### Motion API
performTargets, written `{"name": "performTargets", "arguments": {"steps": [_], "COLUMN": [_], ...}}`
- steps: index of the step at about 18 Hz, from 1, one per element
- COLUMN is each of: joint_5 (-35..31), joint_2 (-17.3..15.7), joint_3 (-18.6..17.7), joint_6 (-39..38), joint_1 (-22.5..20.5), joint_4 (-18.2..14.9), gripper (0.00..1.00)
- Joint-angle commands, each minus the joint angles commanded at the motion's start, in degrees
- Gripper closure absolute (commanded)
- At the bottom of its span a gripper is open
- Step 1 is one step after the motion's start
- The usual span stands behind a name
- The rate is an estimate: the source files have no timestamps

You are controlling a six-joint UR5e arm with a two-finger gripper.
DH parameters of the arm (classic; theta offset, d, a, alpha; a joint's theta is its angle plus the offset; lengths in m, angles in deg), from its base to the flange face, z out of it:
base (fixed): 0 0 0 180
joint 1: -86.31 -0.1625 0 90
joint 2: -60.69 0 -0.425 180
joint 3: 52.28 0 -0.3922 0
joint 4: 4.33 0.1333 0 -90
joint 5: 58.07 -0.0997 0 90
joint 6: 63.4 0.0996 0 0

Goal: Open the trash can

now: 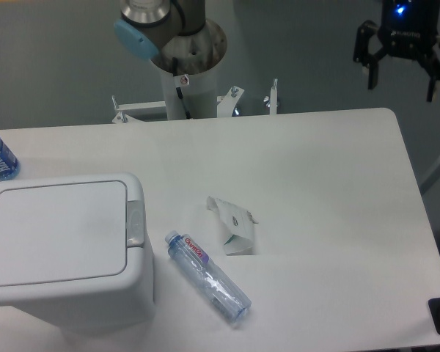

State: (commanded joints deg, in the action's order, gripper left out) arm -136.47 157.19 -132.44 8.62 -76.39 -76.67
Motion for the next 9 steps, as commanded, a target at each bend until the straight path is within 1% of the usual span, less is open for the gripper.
{"name": "performTargets", "arguments": {"steps": [2, 3, 5, 7, 8, 9], "joint_5": [0.1, 0.1, 0.1, 0.9, 1.7, 2.4], "joint_2": [1.0, 1.3, 2.4, 2.8, 3.7, 4.1], "joint_3": [-0.3, -0.6, -0.5, -0.4, -0.4, -0.4], "joint_6": [-8.3, -12.8, -22.2, -28.7, -32.1, -35.7], "joint_1": [2.5, 4.0, 7.0, 10.3, 11.9, 12.7], "joint_4": [3.0, 3.8, 4.4, 4.3, 4.4, 4.4], "gripper": [0.00, 0.00, 0.00, 0.00, 0.00, 0.00]}}
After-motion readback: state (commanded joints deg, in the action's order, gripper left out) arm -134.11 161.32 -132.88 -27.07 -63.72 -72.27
